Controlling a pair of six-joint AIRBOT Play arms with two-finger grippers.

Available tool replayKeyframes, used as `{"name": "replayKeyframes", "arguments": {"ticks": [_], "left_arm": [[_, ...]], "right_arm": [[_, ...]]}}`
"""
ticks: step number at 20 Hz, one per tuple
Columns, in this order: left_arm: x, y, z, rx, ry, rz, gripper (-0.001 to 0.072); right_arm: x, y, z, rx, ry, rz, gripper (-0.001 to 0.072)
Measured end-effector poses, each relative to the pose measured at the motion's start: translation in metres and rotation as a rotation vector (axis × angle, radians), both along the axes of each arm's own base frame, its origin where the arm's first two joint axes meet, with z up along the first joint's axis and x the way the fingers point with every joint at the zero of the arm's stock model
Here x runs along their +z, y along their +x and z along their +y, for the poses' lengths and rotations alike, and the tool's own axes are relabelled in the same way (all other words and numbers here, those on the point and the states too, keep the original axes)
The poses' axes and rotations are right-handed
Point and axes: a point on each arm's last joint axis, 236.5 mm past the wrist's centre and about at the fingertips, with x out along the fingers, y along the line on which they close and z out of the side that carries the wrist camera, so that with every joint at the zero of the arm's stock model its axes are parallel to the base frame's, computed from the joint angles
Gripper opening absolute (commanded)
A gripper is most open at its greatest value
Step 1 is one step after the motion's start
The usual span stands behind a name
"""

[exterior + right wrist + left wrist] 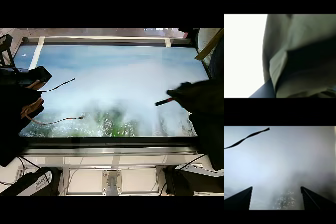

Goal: Fold the clothes and pants, and hang the long-sleeved shirts on hangers.

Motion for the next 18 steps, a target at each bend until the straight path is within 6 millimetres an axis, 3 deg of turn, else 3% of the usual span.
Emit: {"name": "replayKeyframes", "arguments": {"ticks": [4, 5, 6, 7, 8, 10, 12, 13, 14, 15, 16, 17, 18], "left_arm": [[0.002, 0.0, -0.005, -0.006, -0.025, -0.003, 0.0693], [0.002, 0.0, -0.006, -0.007, -0.03, -0.003, 0.0693], [0.002, 0.0, -0.007, -0.007, -0.034, -0.004, 0.0693], [0.002, 0.0, -0.007, -0.004, -0.039, -0.003, 0.0693], [0.002, 0.0, -0.008, 0.0, -0.044, -0.002, 0.0693], [0.003, 0.0, -0.008, 0.006, -0.052, 0.0, 0.0693], [0.003, 0.0, -0.008, 0.007, -0.055, 0.0, 0.0693], [0.003, 0.0, -0.009, 0.007, -0.056, 0.0, 0.0693], [0.003, 0.0, -0.009, 0.007, -0.057, 0.0, 0.0693], [0.003, 0.0, -0.009, 0.007, -0.057, 0.0, 0.0692], [0.003, 0.0, -0.009, 0.009, -0.059, 0.001, 0.0654], [0.003, 0.0, -0.009, 0.009, -0.061, 0.001, 0.0301], [0.004, 0.0, -0.011, 0.006, -0.071, -0.001, 0.0047]], "right_arm": [[-0.007, -0.088, -0.041, -0.268, -0.006, 0.122, 0.0009], [-0.012, -0.103, -0.046, -0.31, -0.001, 0.153, 0.0111], [-0.017, -0.113, -0.049, -0.338, 0.006, 0.177, 0.039], [-0.021, -0.121, -0.05, -0.359, 0.014, 0.198, 0.06], [-0.023, -0.128, -0.052, -0.374, 0.015, 0.215, 0.061], [-0.018, -0.135, -0.055, -0.397, -0.007, 0.225, 0.061], [0.002, -0.131, -0.062, -0.41, -0.072, 0.18, 0.0593], [0.02, -0.118, -0.062, -0.389, -0.107, 0.109, 0.0487], [0.039, -0.098, -0.058, -0.347, -0.128, 0.021, 0.0311], [0.062, -0.068, -0.044, -0.262, -0.137, -0.097, 0.0112], [0.085, -0.038, -0.021, -0.144, -0.139, -0.209, 0.0014], [0.107, -0.008, 0.011, -0.001, -0.142, -0.308, 0.0009], [0.122, 0.016, 0.045, 0.135, -0.145, -0.375, 0.0009]]}}
